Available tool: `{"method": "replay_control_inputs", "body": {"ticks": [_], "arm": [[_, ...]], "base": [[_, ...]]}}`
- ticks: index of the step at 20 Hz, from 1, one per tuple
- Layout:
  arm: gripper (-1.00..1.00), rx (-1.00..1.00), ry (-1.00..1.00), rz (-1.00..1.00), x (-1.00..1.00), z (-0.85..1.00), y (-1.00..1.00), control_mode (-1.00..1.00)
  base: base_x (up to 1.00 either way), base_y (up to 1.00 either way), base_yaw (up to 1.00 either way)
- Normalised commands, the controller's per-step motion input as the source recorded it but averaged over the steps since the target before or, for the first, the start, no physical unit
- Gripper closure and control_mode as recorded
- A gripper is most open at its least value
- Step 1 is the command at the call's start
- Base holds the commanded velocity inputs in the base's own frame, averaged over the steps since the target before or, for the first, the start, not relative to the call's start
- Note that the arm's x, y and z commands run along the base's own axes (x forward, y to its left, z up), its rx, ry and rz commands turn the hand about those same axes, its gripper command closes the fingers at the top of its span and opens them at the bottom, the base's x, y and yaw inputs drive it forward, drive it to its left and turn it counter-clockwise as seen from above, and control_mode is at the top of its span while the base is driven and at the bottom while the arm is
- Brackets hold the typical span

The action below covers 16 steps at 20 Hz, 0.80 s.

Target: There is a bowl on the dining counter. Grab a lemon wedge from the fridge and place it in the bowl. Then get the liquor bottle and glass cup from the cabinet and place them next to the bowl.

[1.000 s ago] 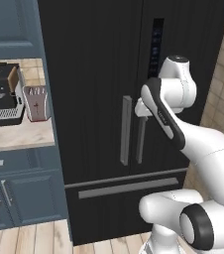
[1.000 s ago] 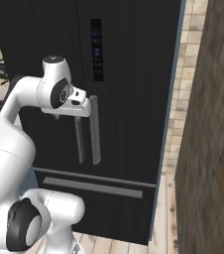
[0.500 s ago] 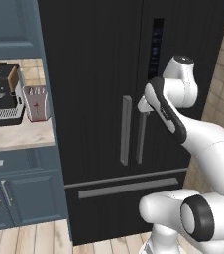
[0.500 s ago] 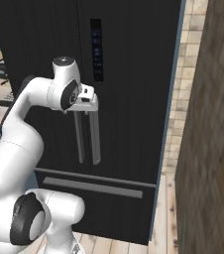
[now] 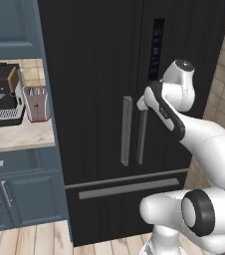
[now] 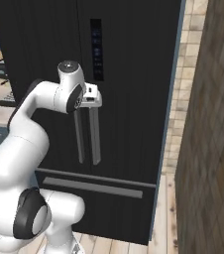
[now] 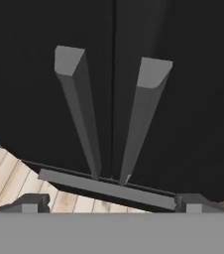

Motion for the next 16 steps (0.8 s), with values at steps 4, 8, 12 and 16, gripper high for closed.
{"method": "replay_control_inputs", "body": {"ticks": [4, 8, 12, 16], "arm": [[-1.00, 0.00, -0.04, 0.00, 0.19, -0.13, 0.00, -1.00], [-1.00, 0.00, 0.00, -0.01, 0.38, -0.12, 0.00, -1.00], [-1.00, 0.00, 0.00, 0.00, 0.33, -0.16, 0.00, -1.00], [-1.00, 0.00, 0.00, -0.01, 0.29, -0.15, 0.00, -1.00]], "base": [[0.00, 0.00, 0.00], [0.00, 0.00, 0.00], [0.00, 0.00, 0.00], [0.00, 0.00, 0.00]]}}
